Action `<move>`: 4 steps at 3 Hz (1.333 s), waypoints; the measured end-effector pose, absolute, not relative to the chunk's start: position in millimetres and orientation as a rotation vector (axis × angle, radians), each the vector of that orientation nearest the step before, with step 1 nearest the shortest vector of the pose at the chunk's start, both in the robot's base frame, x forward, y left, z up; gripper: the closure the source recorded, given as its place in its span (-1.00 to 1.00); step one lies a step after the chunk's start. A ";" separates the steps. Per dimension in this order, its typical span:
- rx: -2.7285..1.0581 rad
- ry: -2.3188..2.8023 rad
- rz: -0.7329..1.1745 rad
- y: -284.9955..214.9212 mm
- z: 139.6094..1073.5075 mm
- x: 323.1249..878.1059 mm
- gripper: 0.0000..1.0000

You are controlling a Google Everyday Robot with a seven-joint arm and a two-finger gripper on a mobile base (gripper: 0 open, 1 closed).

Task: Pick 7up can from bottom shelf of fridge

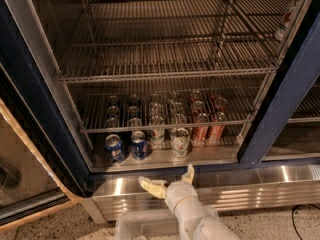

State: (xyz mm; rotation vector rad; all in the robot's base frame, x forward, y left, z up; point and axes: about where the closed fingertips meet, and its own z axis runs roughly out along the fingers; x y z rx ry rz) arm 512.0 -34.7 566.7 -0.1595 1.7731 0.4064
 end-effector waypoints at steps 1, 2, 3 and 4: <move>-0.159 1.773 0.407 -34.7 566.6 512.0 -1.00; -0.135 1.769 0.422 -33.7 561.8 515.7 -1.00; -0.076 1.726 0.423 -35.1 558.6 527.6 -1.00; -0.016 1.662 0.399 -36.3 554.0 540.4 -0.98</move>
Offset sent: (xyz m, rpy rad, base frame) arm 0.0075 0.0014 -0.0118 0.0530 0.0036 -0.0190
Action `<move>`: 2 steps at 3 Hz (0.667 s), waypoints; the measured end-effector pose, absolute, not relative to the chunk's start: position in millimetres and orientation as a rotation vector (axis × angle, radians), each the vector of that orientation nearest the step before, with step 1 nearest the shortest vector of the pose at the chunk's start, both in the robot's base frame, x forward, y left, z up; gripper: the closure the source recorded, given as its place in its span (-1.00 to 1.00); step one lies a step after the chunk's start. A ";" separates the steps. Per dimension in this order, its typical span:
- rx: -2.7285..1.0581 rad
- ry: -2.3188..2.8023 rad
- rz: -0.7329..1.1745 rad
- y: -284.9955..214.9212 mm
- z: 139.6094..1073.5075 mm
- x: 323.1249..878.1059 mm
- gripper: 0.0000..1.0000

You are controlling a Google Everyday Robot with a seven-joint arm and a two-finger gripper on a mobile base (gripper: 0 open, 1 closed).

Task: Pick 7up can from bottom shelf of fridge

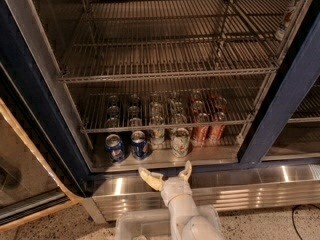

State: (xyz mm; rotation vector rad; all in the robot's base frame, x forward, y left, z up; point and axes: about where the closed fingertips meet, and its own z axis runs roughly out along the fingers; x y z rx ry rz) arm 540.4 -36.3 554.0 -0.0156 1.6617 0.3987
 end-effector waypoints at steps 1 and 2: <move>0.035 1.613 0.368 -38.5 545.4 549.1 -0.86; 0.054 1.591 0.304 -40.9 535.9 554.3 -0.84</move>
Offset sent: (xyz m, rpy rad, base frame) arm 0.0190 -0.0089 -0.0299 -0.0430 -0.0936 -0.1764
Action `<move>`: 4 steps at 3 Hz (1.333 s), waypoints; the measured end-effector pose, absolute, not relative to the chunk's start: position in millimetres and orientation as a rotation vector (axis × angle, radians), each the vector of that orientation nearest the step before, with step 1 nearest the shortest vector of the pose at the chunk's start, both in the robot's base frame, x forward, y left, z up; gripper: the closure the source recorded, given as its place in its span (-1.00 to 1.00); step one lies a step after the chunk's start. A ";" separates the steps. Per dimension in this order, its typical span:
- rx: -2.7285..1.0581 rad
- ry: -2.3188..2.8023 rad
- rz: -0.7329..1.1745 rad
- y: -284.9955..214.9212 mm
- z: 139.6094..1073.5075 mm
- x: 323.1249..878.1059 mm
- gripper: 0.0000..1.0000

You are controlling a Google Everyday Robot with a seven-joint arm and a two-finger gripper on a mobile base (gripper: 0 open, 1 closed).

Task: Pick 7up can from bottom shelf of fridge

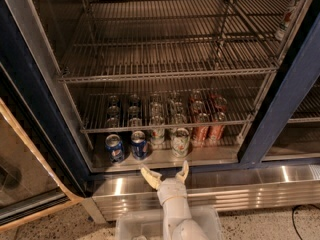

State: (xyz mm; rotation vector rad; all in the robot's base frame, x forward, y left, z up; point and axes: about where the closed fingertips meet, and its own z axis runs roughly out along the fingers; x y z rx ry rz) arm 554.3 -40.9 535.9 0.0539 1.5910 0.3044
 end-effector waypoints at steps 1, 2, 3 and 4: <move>0.060 1.581 0.230 -45.6 528.8 556.1 -0.70; 0.061 1.581 0.228 -45.7 528.7 556.1 -0.99; 0.061 1.581 0.228 -45.7 528.7 556.1 -1.00; 0.075 1.542 0.155 -51.1 535.2 560.3 -1.00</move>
Offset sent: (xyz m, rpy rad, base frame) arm 0.0017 -0.0042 -0.0064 -0.0384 -0.0105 -0.0467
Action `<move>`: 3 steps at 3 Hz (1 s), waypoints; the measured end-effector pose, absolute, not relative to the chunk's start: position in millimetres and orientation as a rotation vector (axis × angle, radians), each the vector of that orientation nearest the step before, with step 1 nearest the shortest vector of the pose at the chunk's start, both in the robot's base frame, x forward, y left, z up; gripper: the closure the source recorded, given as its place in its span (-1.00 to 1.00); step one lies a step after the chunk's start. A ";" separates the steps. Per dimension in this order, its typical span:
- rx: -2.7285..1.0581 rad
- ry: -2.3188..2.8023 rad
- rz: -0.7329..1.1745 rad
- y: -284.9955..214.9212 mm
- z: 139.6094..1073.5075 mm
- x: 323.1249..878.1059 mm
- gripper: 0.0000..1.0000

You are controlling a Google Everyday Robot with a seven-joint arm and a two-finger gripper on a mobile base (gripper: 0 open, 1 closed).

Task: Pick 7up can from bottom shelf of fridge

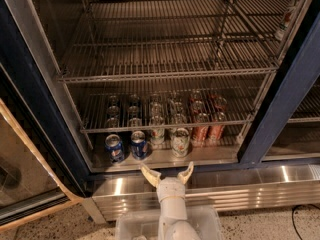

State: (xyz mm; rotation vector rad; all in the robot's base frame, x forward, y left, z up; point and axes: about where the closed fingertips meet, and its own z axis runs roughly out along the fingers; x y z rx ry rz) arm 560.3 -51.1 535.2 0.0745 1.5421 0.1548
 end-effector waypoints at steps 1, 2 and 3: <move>0.111 1.494 0.030 -54.5 535.4 567.2 -1.00; 0.094 1.442 -0.027 -59.8 548.6 564.8 -1.00; 0.094 1.441 -0.027 -59.9 548.6 564.8 -1.00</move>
Offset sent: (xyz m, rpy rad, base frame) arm 0.0065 -0.0029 -0.0004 -0.0445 -0.0363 -0.0947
